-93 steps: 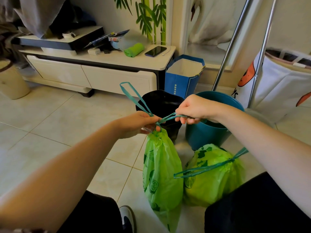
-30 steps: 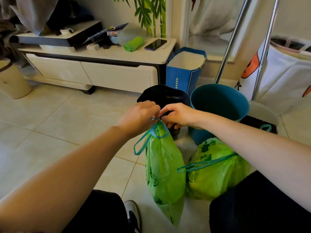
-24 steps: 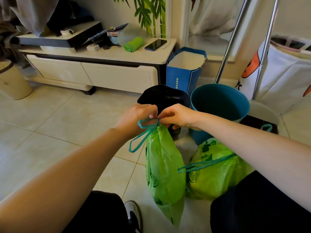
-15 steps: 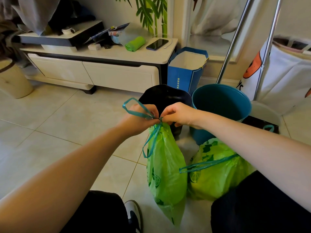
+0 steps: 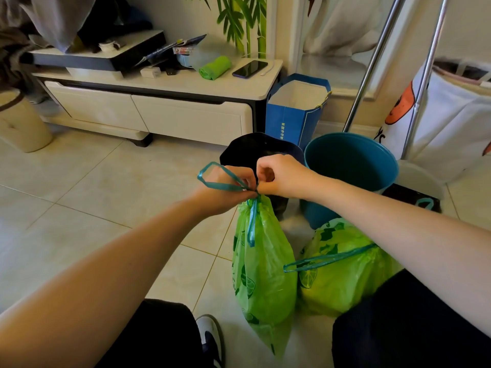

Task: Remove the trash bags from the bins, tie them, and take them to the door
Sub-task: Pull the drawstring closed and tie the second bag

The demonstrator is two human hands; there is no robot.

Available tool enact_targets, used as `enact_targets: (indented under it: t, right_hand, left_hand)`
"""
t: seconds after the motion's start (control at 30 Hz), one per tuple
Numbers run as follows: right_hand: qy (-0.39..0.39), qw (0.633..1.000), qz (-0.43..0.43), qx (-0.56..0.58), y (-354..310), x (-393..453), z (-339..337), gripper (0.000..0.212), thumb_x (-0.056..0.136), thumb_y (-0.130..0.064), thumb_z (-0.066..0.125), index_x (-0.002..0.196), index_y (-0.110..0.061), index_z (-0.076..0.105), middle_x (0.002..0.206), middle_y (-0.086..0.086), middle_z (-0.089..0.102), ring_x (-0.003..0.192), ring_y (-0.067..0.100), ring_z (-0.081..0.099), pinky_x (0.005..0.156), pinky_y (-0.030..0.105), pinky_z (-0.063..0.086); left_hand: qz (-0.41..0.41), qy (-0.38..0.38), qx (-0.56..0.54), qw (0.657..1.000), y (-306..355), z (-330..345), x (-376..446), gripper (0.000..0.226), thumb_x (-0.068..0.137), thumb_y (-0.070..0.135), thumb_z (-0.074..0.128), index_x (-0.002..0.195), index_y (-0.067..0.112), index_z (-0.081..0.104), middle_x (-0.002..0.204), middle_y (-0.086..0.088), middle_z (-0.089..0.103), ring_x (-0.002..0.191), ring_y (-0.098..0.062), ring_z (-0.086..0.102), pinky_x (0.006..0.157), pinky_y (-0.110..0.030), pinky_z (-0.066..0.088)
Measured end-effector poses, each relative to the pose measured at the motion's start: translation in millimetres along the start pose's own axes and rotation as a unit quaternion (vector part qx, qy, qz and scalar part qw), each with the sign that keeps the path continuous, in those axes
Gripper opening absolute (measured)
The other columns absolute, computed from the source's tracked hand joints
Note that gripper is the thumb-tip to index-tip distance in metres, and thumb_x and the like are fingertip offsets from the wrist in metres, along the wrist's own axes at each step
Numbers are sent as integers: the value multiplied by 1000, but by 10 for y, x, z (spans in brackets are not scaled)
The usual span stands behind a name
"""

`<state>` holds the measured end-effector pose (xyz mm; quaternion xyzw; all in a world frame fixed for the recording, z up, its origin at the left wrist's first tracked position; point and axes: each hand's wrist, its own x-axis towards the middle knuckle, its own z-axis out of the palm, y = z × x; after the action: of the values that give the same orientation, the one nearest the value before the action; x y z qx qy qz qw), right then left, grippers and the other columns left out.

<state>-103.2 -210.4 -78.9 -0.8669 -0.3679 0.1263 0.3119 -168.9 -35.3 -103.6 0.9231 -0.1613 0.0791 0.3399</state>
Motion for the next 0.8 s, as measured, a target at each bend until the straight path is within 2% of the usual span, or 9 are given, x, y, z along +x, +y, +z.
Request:
enact_targets:
  t: [0.07, 0.17, 0.23, 0.37, 0.4, 0.47, 0.6, 0.7, 0.8]
  right_hand:
    - [0, 995, 44, 85, -23, -4, 13, 15, 75, -10, 69, 74, -21, 59, 67, -4, 61, 65, 11, 58, 66, 28, 50]
    - [6, 977, 93, 190, -31, 8, 1, 20, 82, -5, 64, 101, -12, 62, 64, -6, 60, 63, 6, 56, 63, 19, 48]
    - [5, 971, 106, 213, -32, 13, -17, 24, 85, -6, 60, 109, -10, 61, 66, -6, 59, 65, 6, 54, 59, 17, 44]
    - [-2, 978, 87, 189, -6, -2, -25, 29, 85, -8, 62, 113, -11, 57, 79, 4, 64, 75, 15, 59, 73, 30, 50]
    - [-6, 980, 90, 176, -2, 5, -22, 29, 86, -10, 61, 114, -11, 57, 83, 5, 64, 75, 14, 58, 72, 28, 50]
    - [-36, 980, 119, 157, -9, 11, -31, 24, 89, -17, 58, 112, -13, 63, 87, -1, 62, 77, 10, 56, 66, 20, 48]
    - [-119, 976, 127, 128, 35, -16, -22, 14, 89, -22, 61, 101, -20, 68, 83, -1, 62, 79, 11, 56, 69, 24, 49]
    - [-90, 970, 129, 183, 77, -21, -4, 7, 87, -20, 65, 94, -18, 65, 83, -1, 65, 81, 11, 62, 69, 24, 50]
    - [-70, 949, 152, 267, 67, 7, 4, 5, 85, -14, 67, 86, -18, 62, 82, 1, 66, 79, 13, 63, 67, 23, 50]
  left_hand:
    - [-8, 3, 4, 1000, -22, -14, 2, 19, 75, 28, 73, 83, 12, 68, 82, -1, 70, 76, -15, 68, 64, -44, 56]
    - [-12, 2, 11, 1000, -26, -11, -4, 17, 75, 27, 74, 82, 14, 66, 81, 0, 70, 76, -14, 67, 64, -44, 56]
    - [-12, -3, 20, 1000, -15, -13, -12, 15, 77, 23, 76, 82, 13, 66, 82, 0, 69, 77, -14, 67, 66, -42, 57]
    - [-15, -14, 33, 999, 3, -28, -17, 13, 78, 20, 75, 84, 11, 67, 84, -1, 70, 78, -16, 67, 67, -43, 57]
    - [-16, -12, 34, 999, 11, -29, -17, 13, 79, 19, 75, 84, 11, 67, 84, -2, 70, 77, -16, 67, 67, -43, 57]
    - [-22, -6, 33, 999, 18, -26, -13, 12, 79, 18, 75, 83, 10, 67, 84, -3, 71, 77, -17, 67, 67, -44, 57]
    - [-21, 9, 24, 999, 16, -22, -14, 11, 77, 17, 76, 80, 13, 67, 82, -2, 71, 76, -15, 67, 65, -40, 56]
    - [-31, 8, -8, 999, 16, -18, -8, 11, 76, 13, 77, 79, 10, 66, 81, -4, 71, 74, -13, 67, 64, -37, 56]
    - [-52, 13, -37, 998, 43, -27, 7, 11, 76, 9, 77, 78, 7, 66, 80, -10, 71, 73, -18, 68, 64, -34, 58]
